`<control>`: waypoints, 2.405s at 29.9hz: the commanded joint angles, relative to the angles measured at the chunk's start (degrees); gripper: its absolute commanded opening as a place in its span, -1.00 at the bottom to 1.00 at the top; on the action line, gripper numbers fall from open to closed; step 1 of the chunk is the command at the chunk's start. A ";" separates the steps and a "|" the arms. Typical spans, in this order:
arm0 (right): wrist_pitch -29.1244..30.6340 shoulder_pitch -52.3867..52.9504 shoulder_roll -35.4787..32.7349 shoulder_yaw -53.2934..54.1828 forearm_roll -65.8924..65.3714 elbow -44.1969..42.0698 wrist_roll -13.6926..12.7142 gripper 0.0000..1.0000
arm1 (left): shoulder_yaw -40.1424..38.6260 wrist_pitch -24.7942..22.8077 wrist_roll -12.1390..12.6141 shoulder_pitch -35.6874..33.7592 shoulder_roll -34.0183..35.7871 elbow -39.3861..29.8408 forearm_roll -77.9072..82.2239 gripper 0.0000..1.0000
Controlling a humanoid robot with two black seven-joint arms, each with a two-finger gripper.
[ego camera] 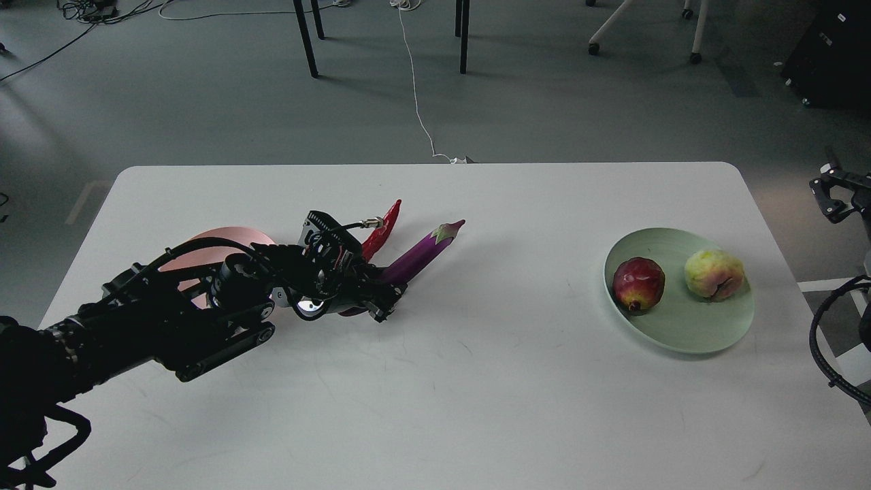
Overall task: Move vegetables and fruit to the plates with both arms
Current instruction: 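Reach the left gripper to the purple eggplant and grasp it, then lower the eggplant onto the pink plate and open the left gripper, then move the left gripper to the red chili pepper and grasp it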
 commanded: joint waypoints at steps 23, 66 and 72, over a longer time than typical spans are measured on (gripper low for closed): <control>0.02 0.43 0.16 0.69 -0.09 0.18 0.00 0.97 | -1.56 4.08 -4.15 7.85 35.39 -12.07 -4.84 -0.32; 0.02 0.79 -1.60 0.34 -0.53 0.00 0.00 0.97 | 3.98 8.05 -1.69 1.09 2.52 4.98 -4.93 0.31; 0.02 0.79 -1.60 0.43 -0.53 0.00 0.00 0.97 | 4.06 9.63 -1.95 1.18 0.76 10.07 -4.66 0.31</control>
